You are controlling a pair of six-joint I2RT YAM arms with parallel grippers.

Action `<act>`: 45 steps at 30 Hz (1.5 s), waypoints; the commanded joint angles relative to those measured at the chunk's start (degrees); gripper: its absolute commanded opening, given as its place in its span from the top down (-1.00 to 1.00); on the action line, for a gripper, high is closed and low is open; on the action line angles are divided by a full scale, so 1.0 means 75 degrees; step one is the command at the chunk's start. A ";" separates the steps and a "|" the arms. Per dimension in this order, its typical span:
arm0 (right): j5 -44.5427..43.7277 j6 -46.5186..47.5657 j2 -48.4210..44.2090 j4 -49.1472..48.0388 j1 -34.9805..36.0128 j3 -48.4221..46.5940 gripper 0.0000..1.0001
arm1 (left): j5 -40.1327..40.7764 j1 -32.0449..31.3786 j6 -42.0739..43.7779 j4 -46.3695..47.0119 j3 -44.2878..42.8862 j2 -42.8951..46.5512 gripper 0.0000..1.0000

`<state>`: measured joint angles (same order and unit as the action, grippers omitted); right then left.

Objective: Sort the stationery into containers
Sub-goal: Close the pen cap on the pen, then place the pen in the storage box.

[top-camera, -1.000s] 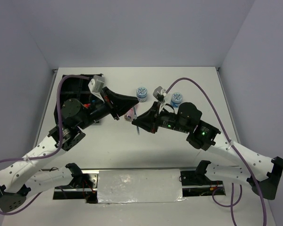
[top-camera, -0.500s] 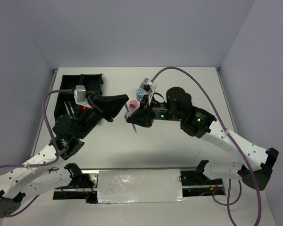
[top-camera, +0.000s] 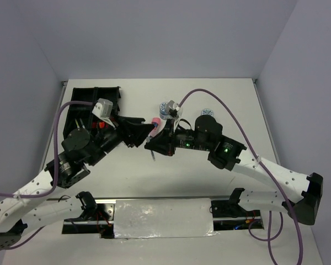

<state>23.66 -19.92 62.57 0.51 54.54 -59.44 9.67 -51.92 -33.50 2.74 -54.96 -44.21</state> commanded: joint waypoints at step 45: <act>-0.0015 -0.0930 -0.2377 -0.0233 -0.3030 0.3461 -0.99 | 0.1770 0.8293 0.0998 -0.4244 -0.3019 -0.7101 1.00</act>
<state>20.69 -29.34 45.91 -1.72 31.64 -33.93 22.63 10.13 -24.49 -32.64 -78.13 -98.37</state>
